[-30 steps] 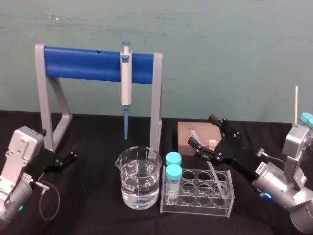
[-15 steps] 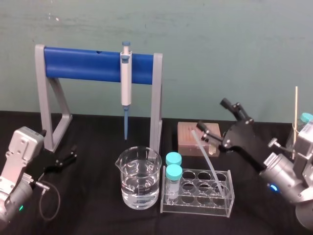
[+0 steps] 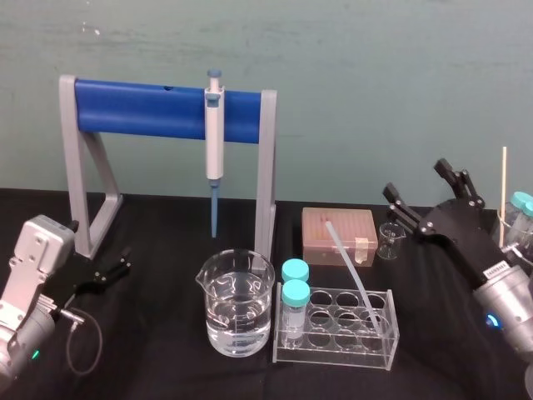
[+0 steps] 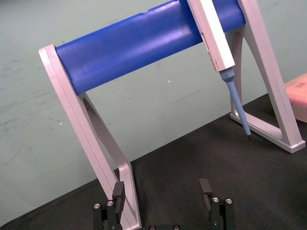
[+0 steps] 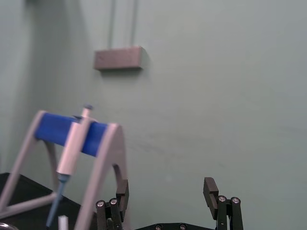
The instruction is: Pick up the stirring rod with one hand, then place it down.
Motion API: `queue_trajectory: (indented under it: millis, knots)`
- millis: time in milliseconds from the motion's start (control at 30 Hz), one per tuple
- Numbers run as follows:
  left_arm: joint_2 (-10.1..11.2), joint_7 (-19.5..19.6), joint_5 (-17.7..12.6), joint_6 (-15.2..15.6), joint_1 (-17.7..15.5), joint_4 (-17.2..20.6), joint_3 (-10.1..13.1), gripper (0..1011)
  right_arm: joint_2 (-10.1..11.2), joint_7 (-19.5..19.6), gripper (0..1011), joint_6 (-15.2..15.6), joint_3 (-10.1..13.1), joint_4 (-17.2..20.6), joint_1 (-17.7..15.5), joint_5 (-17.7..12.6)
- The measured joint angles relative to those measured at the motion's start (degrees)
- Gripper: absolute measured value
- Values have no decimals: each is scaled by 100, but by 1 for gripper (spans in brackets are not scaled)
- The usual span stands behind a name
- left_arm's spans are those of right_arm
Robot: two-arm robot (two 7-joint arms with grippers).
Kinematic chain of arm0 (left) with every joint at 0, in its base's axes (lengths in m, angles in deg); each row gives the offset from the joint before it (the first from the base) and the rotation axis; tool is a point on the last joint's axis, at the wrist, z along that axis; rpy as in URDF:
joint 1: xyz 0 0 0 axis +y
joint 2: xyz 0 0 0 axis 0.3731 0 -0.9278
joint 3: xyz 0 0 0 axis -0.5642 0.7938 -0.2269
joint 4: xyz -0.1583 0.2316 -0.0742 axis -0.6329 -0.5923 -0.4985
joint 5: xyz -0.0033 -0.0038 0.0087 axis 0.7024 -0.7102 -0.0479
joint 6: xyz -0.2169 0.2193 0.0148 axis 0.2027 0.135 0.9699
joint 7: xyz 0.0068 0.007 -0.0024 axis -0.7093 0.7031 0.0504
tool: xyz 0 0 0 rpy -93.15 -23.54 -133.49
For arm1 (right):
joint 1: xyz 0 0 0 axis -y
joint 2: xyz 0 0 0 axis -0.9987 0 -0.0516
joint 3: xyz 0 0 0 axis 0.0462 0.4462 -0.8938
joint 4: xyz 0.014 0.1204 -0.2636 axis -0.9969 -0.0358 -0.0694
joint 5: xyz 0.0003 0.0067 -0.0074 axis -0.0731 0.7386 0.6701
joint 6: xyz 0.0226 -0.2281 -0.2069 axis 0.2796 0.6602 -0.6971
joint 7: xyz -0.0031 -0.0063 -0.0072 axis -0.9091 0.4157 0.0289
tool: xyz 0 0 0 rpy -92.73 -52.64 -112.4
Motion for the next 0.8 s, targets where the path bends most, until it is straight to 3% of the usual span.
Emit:
queue_trajectory:
  millis: [333,800]
  knots:
    - [0,0,0,0,0,0,0,1000,-20,439,1000,919,296,250,-357,173]
    - [0,0,0,0,0,0,0,1000,-61,501,1000,1579,170,82,-243,490]
